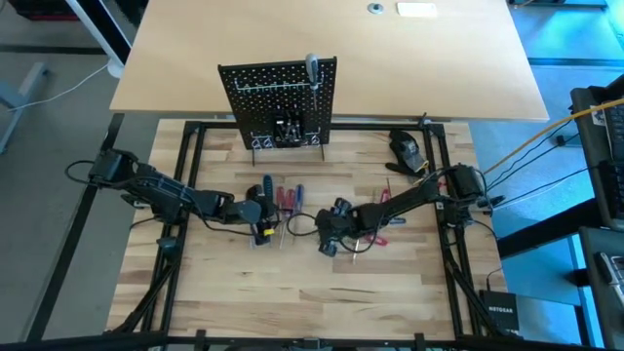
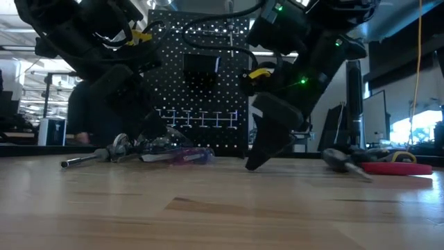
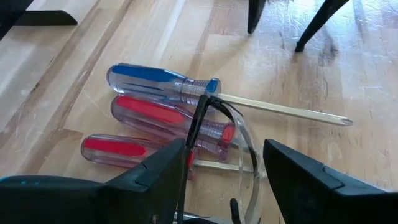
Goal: Hang tools onto peg board
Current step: Hang the black ratcheting screwdriver on the peg board
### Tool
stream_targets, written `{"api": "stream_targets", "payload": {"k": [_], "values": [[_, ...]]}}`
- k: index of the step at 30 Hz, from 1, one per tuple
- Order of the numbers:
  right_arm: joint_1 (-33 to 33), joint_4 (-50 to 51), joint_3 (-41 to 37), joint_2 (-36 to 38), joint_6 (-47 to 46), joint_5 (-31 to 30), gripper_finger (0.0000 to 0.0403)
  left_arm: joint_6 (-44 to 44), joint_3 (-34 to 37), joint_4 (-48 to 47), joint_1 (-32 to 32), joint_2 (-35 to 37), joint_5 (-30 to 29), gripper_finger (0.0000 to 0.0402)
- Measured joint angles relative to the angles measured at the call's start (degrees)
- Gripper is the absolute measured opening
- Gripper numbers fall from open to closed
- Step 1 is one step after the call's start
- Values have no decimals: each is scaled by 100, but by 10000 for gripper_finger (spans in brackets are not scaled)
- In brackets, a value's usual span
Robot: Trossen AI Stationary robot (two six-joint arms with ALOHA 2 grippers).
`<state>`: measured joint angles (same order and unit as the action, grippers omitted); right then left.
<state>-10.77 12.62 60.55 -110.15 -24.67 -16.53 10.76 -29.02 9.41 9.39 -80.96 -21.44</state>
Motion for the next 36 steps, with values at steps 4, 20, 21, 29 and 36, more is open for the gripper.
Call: {"api": "stream_targets", "payload": {"k": [4,20,21,29,36], "values": [[-4,22,-2,20,430,119,243,60,0,-18,0,1,6,208],[-529,2536,259,1242,-2086,604,243,188,0,-31,11,0,6,208],[-652,2630,258,1267,-2514,661,243,188,0,-31,11,1,6,208],[-1136,2731,86,960,-4541,567,243,171,3,5,11,1,4,208],[-1136,2781,81,730,-4740,718,243,79,3,26,4,1,2,208]]}}
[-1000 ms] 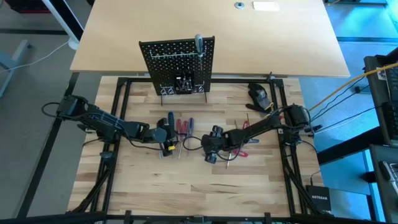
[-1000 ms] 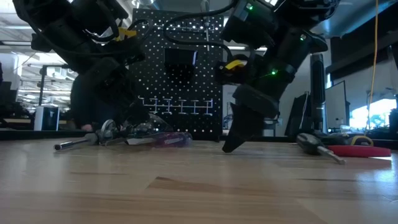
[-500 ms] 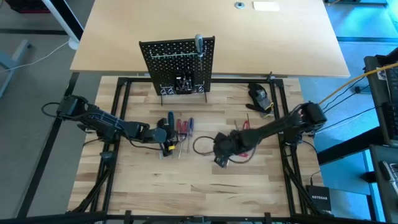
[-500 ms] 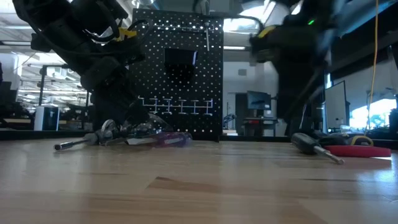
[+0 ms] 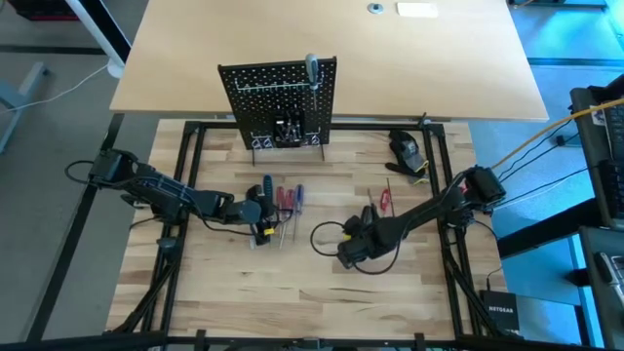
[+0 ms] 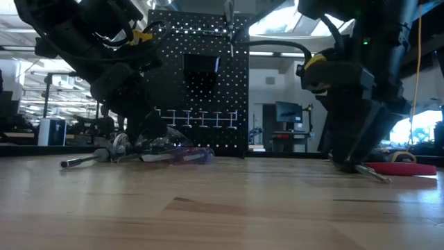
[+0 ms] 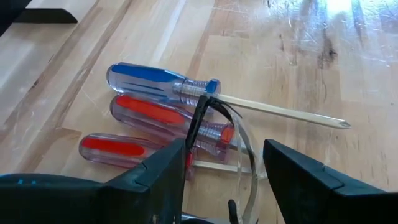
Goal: Hang tools onto peg board
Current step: Hang the black ratcheting screwdriver on the peg board
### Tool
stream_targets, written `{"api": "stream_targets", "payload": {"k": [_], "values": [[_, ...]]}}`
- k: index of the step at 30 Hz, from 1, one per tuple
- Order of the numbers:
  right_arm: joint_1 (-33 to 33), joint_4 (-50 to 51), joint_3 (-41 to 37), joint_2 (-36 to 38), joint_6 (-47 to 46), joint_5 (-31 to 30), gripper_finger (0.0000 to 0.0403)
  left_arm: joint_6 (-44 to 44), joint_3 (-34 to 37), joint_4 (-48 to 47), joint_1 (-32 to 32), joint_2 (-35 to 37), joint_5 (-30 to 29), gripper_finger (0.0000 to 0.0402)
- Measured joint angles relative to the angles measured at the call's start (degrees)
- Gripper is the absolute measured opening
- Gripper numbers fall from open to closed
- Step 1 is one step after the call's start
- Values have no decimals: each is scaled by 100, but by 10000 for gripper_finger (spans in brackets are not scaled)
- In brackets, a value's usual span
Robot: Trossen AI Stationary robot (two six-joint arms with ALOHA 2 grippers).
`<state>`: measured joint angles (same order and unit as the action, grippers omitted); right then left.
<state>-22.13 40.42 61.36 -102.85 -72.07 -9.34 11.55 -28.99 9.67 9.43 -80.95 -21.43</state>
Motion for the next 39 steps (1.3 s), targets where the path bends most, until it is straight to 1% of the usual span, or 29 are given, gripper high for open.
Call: {"api": "stream_targets", "payload": {"k": [6,10,12,14,18,22,25,29,36,39], "values": [[2,46,-7,50,8,-25,243,11,0,0,0,0,2,208],[2,646,229,99,-19,49,243,28,0,0,0,0,2,208],[-8,873,347,112,-68,200,243,31,0,-2,0,0,2,208],[-45,916,349,115,-145,336,243,31,0,-2,0,0,2,208],[-130,975,348,114,-298,293,243,42,0,-4,0,0,2,208],[-176,1291,346,114,-534,292,243,44,0,-5,0,2,2,208],[-199,1135,235,114,-595,327,243,44,0,-4,0,2,0,208],[-201,473,23,69,-596,551,243,44,0,-2,0,2,1,208],[-190,436,-120,-135,-584,610,242,42,0,-6,0,2,0,208],[-190,398,-122,-132,-570,559,229,42,0,-7,0,2,0,208]]}}
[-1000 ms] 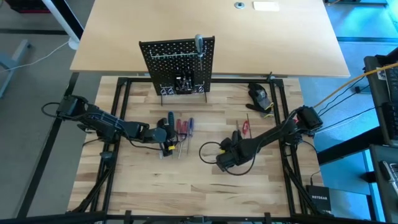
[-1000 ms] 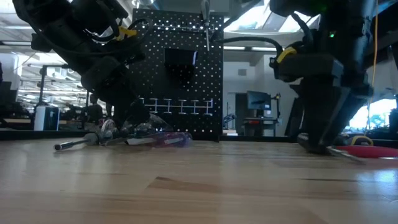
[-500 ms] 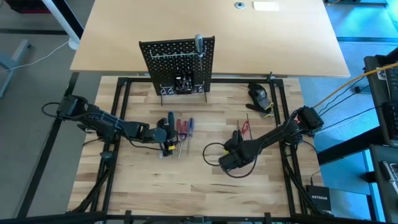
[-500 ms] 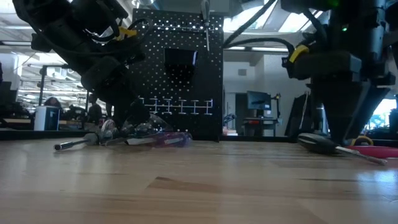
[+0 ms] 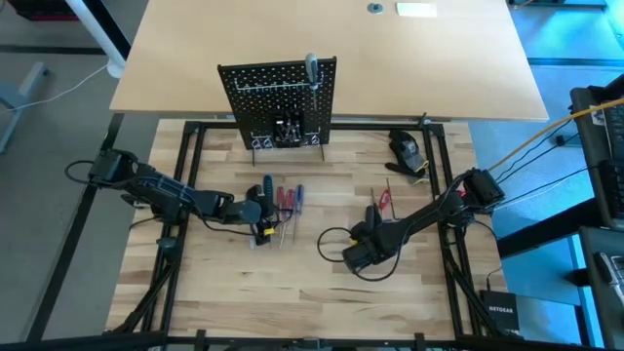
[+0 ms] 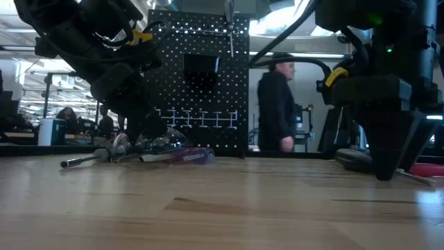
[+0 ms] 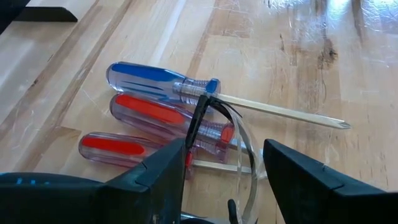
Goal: Hang tools onto peg board
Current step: Hang the black ratcheting screwdriver on the peg board
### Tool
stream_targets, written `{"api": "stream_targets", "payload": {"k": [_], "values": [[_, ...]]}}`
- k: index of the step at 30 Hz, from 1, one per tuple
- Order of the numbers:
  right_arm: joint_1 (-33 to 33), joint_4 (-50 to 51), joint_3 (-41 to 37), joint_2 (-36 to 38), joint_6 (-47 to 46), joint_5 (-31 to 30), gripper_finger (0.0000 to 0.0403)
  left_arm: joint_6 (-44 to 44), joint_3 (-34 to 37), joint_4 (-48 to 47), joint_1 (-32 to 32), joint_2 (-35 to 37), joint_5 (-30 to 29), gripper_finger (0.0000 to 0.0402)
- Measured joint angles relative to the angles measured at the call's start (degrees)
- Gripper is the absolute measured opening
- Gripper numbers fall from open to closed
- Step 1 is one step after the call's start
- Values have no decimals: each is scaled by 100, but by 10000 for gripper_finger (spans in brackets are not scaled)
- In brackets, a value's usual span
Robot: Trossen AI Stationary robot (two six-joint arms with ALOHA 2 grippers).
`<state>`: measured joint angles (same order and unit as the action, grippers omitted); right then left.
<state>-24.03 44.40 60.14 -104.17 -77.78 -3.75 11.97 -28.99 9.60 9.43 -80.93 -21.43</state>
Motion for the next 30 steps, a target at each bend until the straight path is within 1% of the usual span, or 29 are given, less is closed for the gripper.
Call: {"api": "stream_targets", "payload": {"k": [2,9,14,23,30], "values": [[0,-29,-2,-4,3,1,211,0,0,3,0,0,0,208],[0,-163,-9,-15,20,-21,125,0,0,3,0,0,0,208],[0,-271,-13,-19,166,-62,82,0,0,5,0,0,0,208],[0,-295,-15,-23,195,-144,32,0,0,5,0,0,0,208],[0,-284,-17,-26,346,-244,28,0,0,5,0,0,0,208]]}}
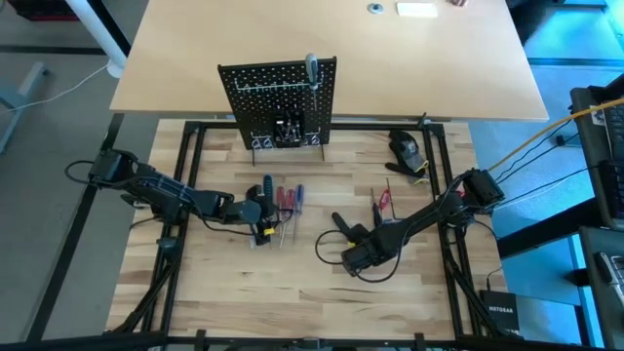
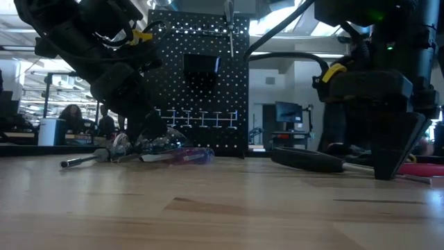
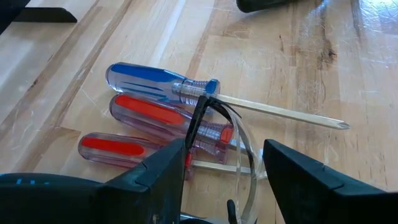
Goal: Hang tools onto peg board
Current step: Hang the black ratcheting screwdriver on the peg board
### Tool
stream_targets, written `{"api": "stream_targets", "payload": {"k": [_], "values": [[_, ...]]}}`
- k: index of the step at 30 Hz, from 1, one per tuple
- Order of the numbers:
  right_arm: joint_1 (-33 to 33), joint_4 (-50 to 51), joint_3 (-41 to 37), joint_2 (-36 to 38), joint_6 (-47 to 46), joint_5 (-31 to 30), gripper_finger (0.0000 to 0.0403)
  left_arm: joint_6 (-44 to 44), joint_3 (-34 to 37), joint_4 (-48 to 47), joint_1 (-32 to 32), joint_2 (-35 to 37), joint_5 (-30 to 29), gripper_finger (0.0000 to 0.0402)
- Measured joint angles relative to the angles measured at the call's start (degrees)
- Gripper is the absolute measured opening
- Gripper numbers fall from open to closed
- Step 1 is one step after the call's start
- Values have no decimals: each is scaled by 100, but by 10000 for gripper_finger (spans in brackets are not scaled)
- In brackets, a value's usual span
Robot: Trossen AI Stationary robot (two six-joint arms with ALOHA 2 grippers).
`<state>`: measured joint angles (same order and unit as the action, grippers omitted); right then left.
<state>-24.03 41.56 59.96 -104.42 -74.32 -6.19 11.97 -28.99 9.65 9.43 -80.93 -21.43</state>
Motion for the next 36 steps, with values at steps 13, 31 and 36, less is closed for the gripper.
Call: {"api": "stream_targets", "payload": {"k": [13,31,36], "values": [[-27,259,-24,563,134,-573,11,0,0,-2,2,0,2,208],[-126,244,-13,1131,611,-1561,35,-26,0,-6,2,-1,0,208],[192,270,-11,847,973,-1526,88,-11,0,-7,2,-2,1,208]]}}
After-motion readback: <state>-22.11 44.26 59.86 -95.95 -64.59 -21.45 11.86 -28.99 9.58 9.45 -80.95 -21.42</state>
